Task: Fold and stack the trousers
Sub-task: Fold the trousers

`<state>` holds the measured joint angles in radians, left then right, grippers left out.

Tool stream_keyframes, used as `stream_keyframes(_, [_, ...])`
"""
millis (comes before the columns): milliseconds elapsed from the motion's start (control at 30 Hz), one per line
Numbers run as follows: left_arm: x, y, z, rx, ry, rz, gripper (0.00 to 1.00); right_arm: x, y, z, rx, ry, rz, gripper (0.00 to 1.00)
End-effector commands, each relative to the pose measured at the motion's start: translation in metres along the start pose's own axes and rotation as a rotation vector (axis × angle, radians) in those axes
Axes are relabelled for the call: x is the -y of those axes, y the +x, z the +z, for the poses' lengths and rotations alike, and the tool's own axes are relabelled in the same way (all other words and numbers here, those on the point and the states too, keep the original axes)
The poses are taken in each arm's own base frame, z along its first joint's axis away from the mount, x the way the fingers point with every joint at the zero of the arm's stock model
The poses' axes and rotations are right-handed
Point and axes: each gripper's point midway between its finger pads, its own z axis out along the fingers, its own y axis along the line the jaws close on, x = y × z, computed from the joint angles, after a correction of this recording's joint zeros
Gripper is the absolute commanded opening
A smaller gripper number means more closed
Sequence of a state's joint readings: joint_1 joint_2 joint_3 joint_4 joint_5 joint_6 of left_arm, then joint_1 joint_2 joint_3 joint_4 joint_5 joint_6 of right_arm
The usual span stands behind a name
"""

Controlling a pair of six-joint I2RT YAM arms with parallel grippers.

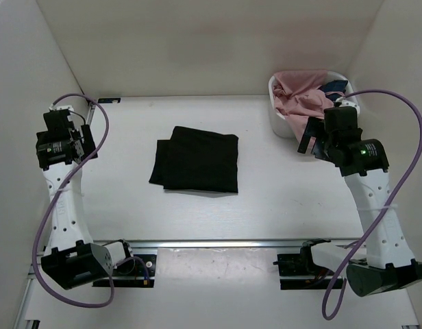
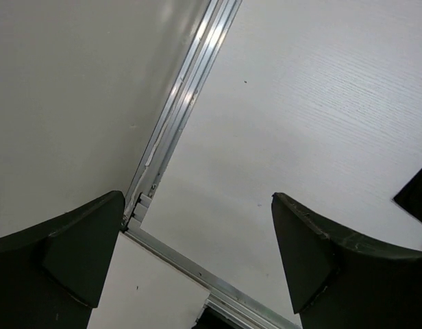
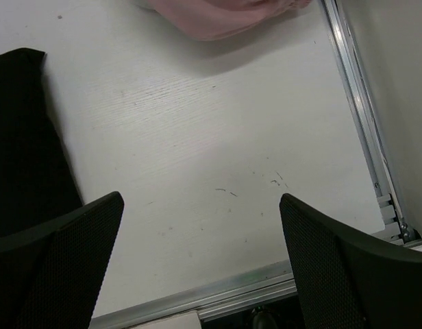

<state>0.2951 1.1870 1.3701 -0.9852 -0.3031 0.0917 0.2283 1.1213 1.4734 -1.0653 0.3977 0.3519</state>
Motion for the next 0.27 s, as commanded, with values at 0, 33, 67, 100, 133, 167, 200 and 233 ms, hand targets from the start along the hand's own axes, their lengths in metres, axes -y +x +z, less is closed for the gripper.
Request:
stream_keyframes(0, [-0.01,-0.0129,-0.0062,0.037,-0.048,-0.026,1.0,0.0085,-0.0032,-0.0019,0.009,0.044,0.003,0.99])
stream_keyframes(33, [-0.0131,-0.016,-0.0084,0.046,-0.061,-0.03,1.0,0.0085,-0.0032,-0.0019,0.009,0.044,0.003,0.99])
stream_keyframes(67, [-0.0147,-0.0159,-0.0086,0.045,-0.071,-0.03,1.0,0.0087,-0.0032,-0.0023,0.017,0.041,0.006,0.99])
stream_keyframes(100, [-0.0152,-0.0159,-0.0086,0.045,-0.071,-0.019,1.0,0.0094,-0.0039,-0.0049,0.025,0.038,0.009,0.99])
stream_keyframes(133, [-0.0168,-0.0157,-0.0088,0.044,-0.08,-0.019,1.0,0.0119,-0.0024,-0.0056,0.028,0.046,0.01,0.99])
stream_keyframes(167, [-0.0168,-0.0157,-0.0088,0.044,-0.08,-0.019,1.0,0.0116,-0.0046,-0.007,0.055,0.037,0.02,0.99])
stream_keyframes(200, [-0.0176,-0.0186,-0.0106,0.052,-0.081,-0.022,1.0,0.0116,-0.0052,-0.0075,0.068,0.032,0.026,0.99])
stream_keyframes(233, [-0.0176,-0.0186,-0.0106,0.052,-0.081,-0.022,1.0,0.0115,-0.0076,-0.0078,0.087,0.025,0.018,0.99])
